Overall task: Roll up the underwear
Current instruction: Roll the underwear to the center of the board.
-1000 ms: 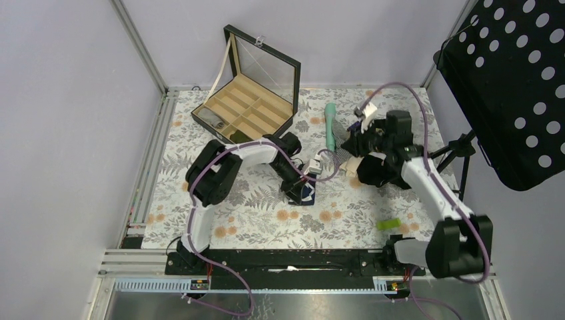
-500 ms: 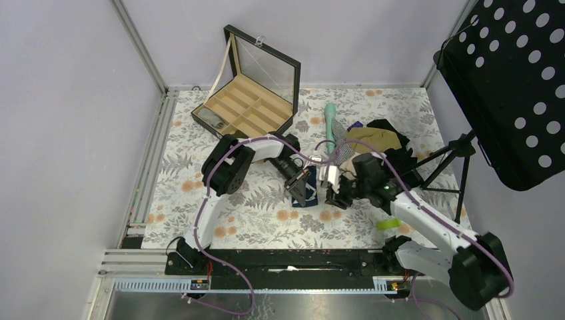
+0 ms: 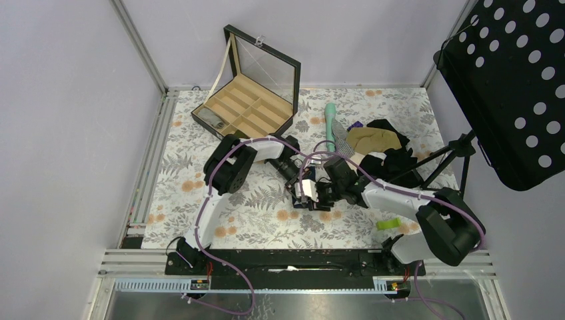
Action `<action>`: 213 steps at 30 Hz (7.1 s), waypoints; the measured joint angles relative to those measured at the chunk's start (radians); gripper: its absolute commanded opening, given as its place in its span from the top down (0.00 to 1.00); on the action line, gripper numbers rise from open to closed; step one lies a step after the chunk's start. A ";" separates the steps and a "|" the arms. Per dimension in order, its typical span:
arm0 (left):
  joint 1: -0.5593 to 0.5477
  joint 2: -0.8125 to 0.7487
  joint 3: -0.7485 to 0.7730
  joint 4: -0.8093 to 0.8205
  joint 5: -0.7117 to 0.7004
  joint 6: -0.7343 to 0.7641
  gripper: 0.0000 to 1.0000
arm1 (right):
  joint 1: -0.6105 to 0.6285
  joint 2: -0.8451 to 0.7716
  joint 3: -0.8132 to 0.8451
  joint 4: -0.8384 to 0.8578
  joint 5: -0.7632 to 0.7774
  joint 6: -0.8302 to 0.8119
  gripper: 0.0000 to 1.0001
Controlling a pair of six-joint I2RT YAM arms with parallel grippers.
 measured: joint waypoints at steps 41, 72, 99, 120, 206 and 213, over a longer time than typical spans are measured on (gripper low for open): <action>0.191 -1.209 -0.719 0.755 -0.625 -0.009 0.52 | -0.217 0.788 0.841 -0.909 -0.312 -0.018 0.99; -0.183 -0.542 -0.536 0.703 -0.621 0.378 0.72 | -0.279 0.946 0.936 -1.104 -0.397 0.135 0.98; -0.204 -0.534 -0.544 0.760 -0.615 0.296 0.83 | -0.282 0.950 0.936 -1.125 -0.375 0.155 0.99; -0.158 -0.505 -0.472 0.550 -0.528 0.292 1.00 | -0.356 0.798 1.038 -0.994 -0.256 0.255 0.65; 0.357 -0.665 -0.077 0.431 -0.652 -0.249 0.54 | 0.016 0.550 0.661 -0.679 -0.105 -0.254 0.94; 0.329 -1.036 -0.364 0.685 -0.855 -0.279 0.46 | -0.029 0.747 0.889 -0.936 -0.205 -0.224 0.93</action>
